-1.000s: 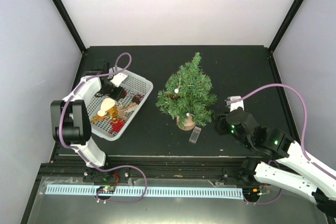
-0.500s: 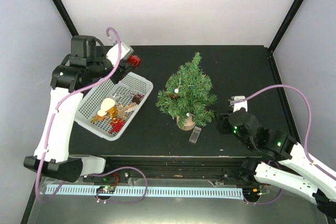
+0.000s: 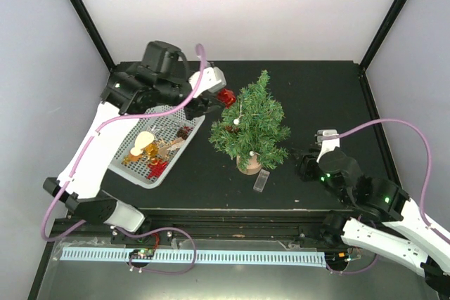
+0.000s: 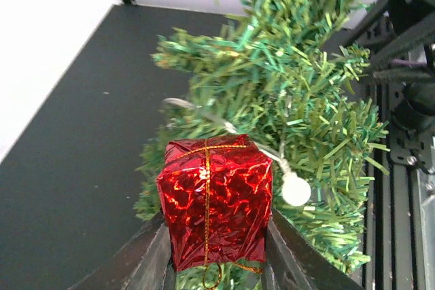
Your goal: Decorate the small christmas tree
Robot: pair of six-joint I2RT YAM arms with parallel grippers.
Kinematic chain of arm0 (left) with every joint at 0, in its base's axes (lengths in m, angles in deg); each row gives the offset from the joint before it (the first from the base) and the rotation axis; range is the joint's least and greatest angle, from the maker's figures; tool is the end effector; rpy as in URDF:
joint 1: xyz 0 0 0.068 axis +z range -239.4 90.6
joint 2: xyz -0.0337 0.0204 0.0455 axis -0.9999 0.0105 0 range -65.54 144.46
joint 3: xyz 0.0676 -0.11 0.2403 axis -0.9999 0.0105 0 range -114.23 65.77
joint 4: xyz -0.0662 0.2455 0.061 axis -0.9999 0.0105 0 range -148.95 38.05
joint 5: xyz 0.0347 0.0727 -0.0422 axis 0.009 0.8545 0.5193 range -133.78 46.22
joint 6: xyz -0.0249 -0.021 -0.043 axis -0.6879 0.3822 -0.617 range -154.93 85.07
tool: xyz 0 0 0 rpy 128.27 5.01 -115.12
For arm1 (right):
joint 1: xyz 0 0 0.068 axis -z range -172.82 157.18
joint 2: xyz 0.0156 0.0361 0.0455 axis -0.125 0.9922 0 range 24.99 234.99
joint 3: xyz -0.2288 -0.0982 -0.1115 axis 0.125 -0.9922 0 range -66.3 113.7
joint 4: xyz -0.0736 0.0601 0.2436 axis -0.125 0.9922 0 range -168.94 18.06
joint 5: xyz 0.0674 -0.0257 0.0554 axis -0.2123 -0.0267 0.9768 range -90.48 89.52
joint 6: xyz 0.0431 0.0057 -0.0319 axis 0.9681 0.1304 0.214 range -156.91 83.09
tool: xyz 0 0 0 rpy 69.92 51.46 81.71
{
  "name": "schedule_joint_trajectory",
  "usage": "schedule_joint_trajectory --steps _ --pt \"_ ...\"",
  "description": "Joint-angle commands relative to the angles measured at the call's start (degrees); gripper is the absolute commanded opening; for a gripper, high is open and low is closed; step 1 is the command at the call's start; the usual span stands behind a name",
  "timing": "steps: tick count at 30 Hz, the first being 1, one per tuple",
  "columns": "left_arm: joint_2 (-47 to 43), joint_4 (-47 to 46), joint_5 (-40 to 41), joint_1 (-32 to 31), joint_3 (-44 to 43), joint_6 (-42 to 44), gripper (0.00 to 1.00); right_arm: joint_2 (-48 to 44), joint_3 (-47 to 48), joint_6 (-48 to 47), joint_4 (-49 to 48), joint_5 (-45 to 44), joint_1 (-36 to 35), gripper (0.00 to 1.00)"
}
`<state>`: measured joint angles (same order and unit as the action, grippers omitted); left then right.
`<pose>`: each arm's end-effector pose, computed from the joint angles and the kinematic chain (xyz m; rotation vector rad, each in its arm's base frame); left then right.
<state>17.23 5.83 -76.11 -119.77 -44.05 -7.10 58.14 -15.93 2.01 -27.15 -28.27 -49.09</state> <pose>0.2148 -0.1480 0.4766 1.3212 1.7409 -0.6507 0.0706 0.0757 0.3279 -0.0472 2.1311 0.4673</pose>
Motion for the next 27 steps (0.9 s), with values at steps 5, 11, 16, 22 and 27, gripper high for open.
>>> schedule_joint_trajectory --steps 5,11,16,22,27 --pt "3.3 2.6 3.3 -4.8 -3.4 1.3 0.33 -0.7 1.4 0.9 -0.4 0.0 -0.3 0.61" --pt "3.4 2.5 3.4 -6.4 -2.3 1.2 0.33 -0.2 0.8 0.6 -0.7 0.0 -0.3 0.61" --pt "4.7 2.5 4.6 -7.7 -2.2 1.2 0.33 0.2 0.8 0.6 -1.1 0.2 -0.3 0.61" --pt "5.5 2.0 7.3 -8.3 -0.4 1.7 0.33 -0.1 0.9 0.7 -0.7 0.2 -0.3 0.61" --pt "5.9 1.5 8.3 -8.6 1.1 1.8 0.33 -0.3 0.6 0.6 -0.8 0.2 -0.3 0.61"
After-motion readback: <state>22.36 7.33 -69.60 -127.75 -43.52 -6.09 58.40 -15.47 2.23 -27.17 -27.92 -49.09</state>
